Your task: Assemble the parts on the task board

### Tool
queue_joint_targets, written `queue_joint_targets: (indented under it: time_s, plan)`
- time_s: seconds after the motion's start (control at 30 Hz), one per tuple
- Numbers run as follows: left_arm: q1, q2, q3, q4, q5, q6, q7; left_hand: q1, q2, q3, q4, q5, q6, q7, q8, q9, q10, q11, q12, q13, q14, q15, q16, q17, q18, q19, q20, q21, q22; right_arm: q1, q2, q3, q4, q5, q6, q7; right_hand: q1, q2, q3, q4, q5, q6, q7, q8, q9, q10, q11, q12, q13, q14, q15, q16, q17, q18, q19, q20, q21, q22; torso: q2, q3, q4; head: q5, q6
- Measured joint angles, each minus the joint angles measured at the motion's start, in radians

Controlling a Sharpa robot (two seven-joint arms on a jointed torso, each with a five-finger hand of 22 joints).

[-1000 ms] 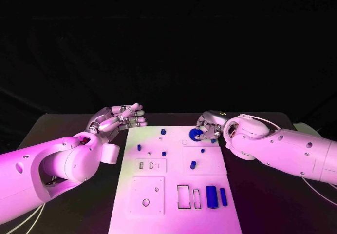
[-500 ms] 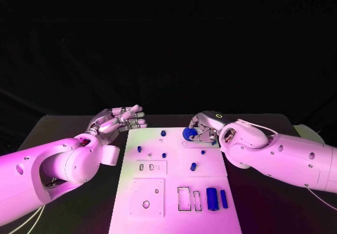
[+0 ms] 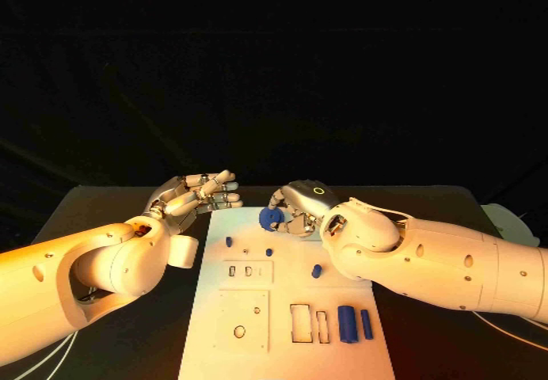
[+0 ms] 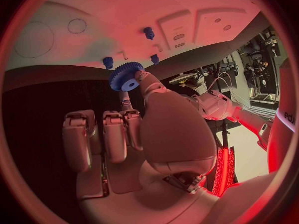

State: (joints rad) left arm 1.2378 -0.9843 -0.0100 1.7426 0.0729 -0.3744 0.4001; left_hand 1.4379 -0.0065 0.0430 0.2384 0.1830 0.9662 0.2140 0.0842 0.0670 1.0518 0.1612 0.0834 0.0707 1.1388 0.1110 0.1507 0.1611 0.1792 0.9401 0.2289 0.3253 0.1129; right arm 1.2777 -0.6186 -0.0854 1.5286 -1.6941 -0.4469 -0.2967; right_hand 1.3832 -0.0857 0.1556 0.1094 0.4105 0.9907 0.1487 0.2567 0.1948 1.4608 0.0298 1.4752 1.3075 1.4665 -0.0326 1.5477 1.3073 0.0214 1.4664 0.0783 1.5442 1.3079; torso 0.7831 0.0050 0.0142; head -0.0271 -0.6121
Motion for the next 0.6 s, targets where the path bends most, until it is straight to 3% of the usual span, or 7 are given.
queue_joint_targets:
  time_s: [0.37, 0.6]
  plan:
    - [0.000, 0.001, 0.000, 0.000, 0.000, 0.000, 0.000, 0.000, 0.000, 0.000, 0.000, 0.000, 0.000, 0.000, 0.000, 0.000, 0.000, 0.000, 0.000, 0.000, 0.000, 0.000, 0.000, 0.000, 0.000, 0.000, 0.000, 0.000, 0.000, -0.023, 0.086, -0.006, -0.098, -0.020, 0.004, -0.005, -0.008, 0.000, 0.010, 0.002, -0.012, 0.000, 0.000, -0.008, 0.000, 0.000, 0.000, 0.000, 0.000, 0.000, 0.000, 0.000, 0.000, 0.000, 0.000, 0.000, 0.000, 0.000, 0.001, 0.0002, -0.0027, 0.007, -0.001]
    - [0.000, 0.001, 0.000, 0.000, 0.000, 0.000, 0.000, 0.001, 0.001, 0.000, 0.000, 0.000, 0.000, 0.000, 0.000, 0.000, 0.000, 0.000, 0.000, 0.000, 0.000, 0.000, -0.003, 0.000, 0.000, 0.000, 0.000, 0.000, 0.000, -0.036, 0.114, -0.007, -0.129, -0.022, 0.017, -0.003, -0.016, -0.003, 0.014, 0.005, -0.018, -0.001, -0.001, -0.014, 0.000, 0.000, 0.000, 0.000, 0.000, 0.000, 0.000, 0.000, 0.001, 0.000, 0.000, 0.000, 0.000, 0.000, 0.001, 0.0013, -0.0012, 0.011, -0.005]
